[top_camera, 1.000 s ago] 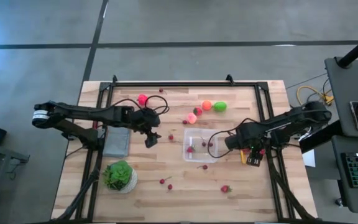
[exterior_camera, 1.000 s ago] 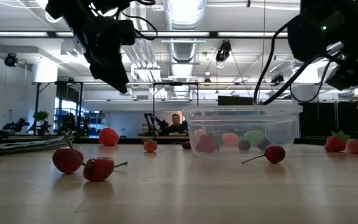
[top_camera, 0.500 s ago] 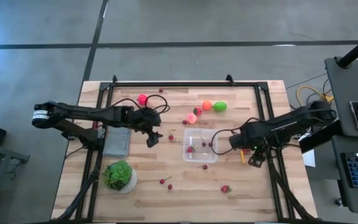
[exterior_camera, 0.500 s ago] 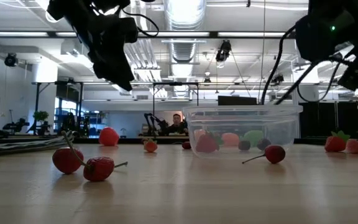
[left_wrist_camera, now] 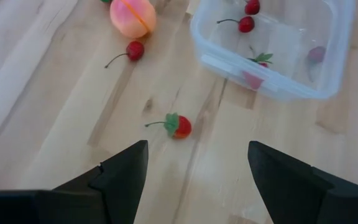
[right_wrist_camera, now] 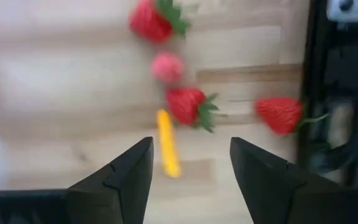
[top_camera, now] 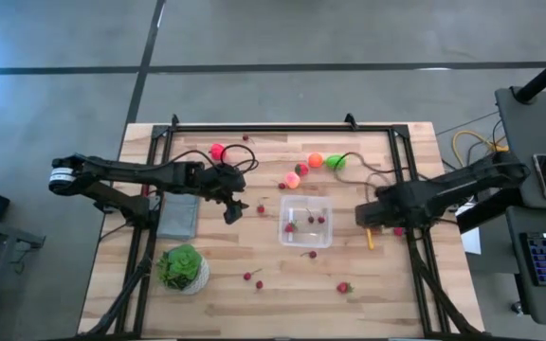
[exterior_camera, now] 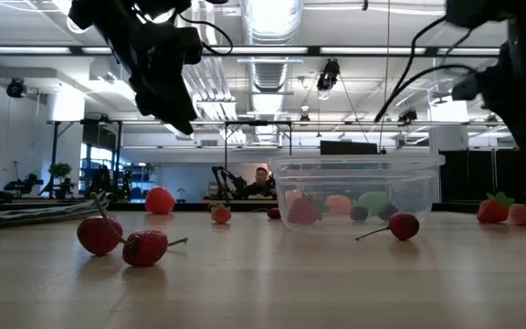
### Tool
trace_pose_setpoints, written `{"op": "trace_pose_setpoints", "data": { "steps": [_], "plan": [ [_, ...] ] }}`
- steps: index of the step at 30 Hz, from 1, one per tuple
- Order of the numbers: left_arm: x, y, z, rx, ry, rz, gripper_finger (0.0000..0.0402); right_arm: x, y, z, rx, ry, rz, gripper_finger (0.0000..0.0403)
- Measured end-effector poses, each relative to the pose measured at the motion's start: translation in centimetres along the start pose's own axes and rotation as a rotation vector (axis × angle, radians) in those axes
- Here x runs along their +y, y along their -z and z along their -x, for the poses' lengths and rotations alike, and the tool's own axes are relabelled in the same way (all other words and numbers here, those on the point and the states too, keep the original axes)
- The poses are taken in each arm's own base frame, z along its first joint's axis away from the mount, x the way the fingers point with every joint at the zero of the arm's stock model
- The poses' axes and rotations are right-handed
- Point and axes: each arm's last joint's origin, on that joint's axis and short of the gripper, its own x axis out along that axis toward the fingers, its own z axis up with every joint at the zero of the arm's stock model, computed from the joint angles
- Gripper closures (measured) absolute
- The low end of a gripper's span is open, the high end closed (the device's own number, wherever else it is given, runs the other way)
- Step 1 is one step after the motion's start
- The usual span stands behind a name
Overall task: Pick and placing Produce into tupperware
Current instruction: Put the strawberry into the transparent bin
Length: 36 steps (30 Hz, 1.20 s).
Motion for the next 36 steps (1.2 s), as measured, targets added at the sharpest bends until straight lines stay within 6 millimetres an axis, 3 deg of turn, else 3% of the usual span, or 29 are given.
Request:
{"op": "trace_pose_setpoints", "data": {
  "steps": [4, 12, 18, 22, 31, 36],
  "plan": [
    [0.3, 0.0, 0.0, -0.022, -0.096, -0.003, 0.0139, -1.1, 1.0, 0.6, -0.095, -0.097, -0.278, 0.0197],
    [1.5, 0.1, 0.0, -0.083, -0.389, -0.027, 0.0139, -0.4, 3.6, -1.1, 0.084, 0.147, -0.232, 0.0197],
    [2.2, -0.1, -0.1, -0.085, -0.414, -0.010, 0.0139, -0.8, 4.4, -1.5, 0.010, 0.380, -0.262, 0.0197],
    [2.4, -0.2, -0.1, -0.072, -0.423, -0.069, 0.0139, -0.6, 4.5, -1.7, 0.016, 0.420, -0.065, 0.0197],
    [2.6, -0.4, -0.1, -0.068, -0.416, -0.133, 0.0139, 1.7, 6.3, -1.2, 0.374, 0.125, 0.867, 0.0198],
    [2.5, -0.6, -0.1, -0.096, -0.408, -0.126, 0.0139, 1.6, 5.6, -1.4, 0.501, 0.218, 1.061, 0.0198]
  ]
}}
